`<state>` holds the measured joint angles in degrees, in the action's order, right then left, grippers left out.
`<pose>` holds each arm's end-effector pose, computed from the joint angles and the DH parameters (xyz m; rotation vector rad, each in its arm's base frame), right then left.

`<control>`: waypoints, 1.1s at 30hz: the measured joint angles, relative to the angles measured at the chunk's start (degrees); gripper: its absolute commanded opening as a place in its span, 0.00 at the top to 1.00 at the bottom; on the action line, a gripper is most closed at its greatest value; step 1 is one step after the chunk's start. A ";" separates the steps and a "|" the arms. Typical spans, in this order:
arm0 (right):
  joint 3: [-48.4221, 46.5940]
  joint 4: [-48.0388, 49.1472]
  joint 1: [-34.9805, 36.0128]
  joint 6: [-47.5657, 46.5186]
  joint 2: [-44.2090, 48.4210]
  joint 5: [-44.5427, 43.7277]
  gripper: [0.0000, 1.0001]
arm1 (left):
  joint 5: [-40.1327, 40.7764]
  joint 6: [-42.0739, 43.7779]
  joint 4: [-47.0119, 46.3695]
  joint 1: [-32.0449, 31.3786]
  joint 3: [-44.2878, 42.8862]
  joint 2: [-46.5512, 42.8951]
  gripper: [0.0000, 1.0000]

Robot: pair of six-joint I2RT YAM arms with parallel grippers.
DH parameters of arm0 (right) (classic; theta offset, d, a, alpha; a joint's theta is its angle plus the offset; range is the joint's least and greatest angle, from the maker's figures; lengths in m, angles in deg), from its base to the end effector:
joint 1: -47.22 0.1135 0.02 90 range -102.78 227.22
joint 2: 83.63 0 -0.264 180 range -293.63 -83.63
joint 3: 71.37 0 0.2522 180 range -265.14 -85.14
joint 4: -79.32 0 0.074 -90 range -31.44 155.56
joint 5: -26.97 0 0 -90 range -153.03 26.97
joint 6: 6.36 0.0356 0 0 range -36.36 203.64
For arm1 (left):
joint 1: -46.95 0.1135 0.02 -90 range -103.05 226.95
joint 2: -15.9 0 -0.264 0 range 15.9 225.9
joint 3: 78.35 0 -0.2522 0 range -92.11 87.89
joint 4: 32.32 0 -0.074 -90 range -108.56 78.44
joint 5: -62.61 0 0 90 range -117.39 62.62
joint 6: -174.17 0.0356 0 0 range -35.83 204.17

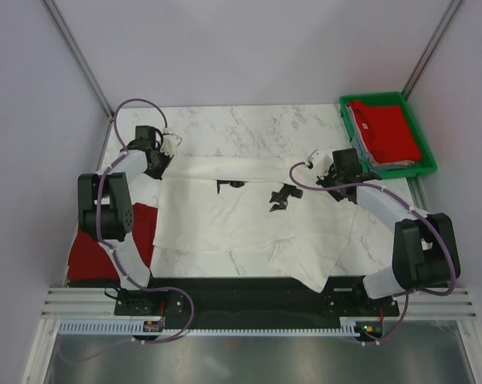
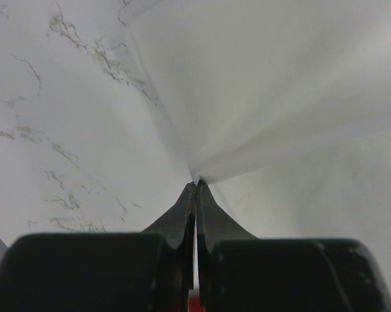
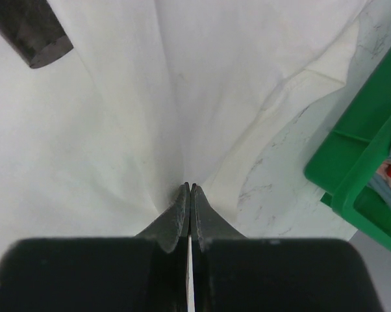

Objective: Fold and stack the t-shirts
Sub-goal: Fold the tshirt

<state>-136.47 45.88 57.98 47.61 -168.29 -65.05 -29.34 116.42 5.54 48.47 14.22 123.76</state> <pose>0.2940 0.0546 0.2044 -0.9829 2.3091 -0.2268 0.3948 0.0093 0.1835 0.7003 2.5009 0.1719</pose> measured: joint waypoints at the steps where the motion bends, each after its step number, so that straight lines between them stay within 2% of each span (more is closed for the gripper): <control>1: 0.26 -0.28 0.02 0.11 0.20 0.15 1.00 | 0.00 0.13 0.04 0.00 0.55 -0.07 0.98; 4: 1.64 -1.68 0.02 0.44 1.46 0.66 0.99 | 0.02 0.17 0.07 0.02 1.64 -0.35 0.98; 5: 1.88 -2.08 0.02 0.48 1.79 0.76 0.96 | 0.07 0.17 0.09 0.02 1.75 -0.46 0.97; 6: 1.97 -2.32 0.02 0.48 1.95 0.83 0.81 | 0.22 0.17 0.09 0.02 1.79 -0.66 0.92; 7: 1.97 -2.69 0.02 0.48 2.12 0.94 0.75 | 0.31 0.17 0.07 0.00 1.79 -0.74 0.87; 8: 1.90 -3.39 0.02 0.52 2.21 1.18 0.69 | 0.85 0.17 0.02 0.00 1.79 -0.92 0.77; 10: 1.40 -5.42 0.02 0.59 2.25 1.88 0.60 | 2.34 0.37 0.13 0.02 1.79 -1.42 0.68; 12: -0.04 -7.96 0.02 0.74 2.23 3.43 0.58 | 3.30 0.33 0.20 0.13 1.79 -2.32 0.62; 15: -5.20 -11.65 0.00 0.79 1.25 7.80 0.59 | 3.34 0.13 0.85 0.17 0.63 -3.85 0.60; 19: -15.74 -13.62 0.04 0.76 -5.42 14.51 0.60 | 2.16 -0.76 2.43 -0.20 -4.90 -3.58 0.67; 23: -24.41 -15.17 0.17 0.63 -16.09 19.50 0.60 | -0.76 -2.14 5.92 -1.81 -12.24 0.04 0.98; 27: -29.18 -17.70 0.17 0.22 -25.29 21.94 0.60 | -3.82 -3.32 9.64 -3.67 -16.15 6.19 0.98; 33: -35.10 -20.90 0.17 -0.35 -31.43 24.39 0.59 | -5.73 -4.55 15.06 -4.11 -15.17 9.97 0.98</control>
<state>-171.57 24.98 58.16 47.26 -199.72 -40.66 -35.07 111.87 20.59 44.36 -0.95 133.72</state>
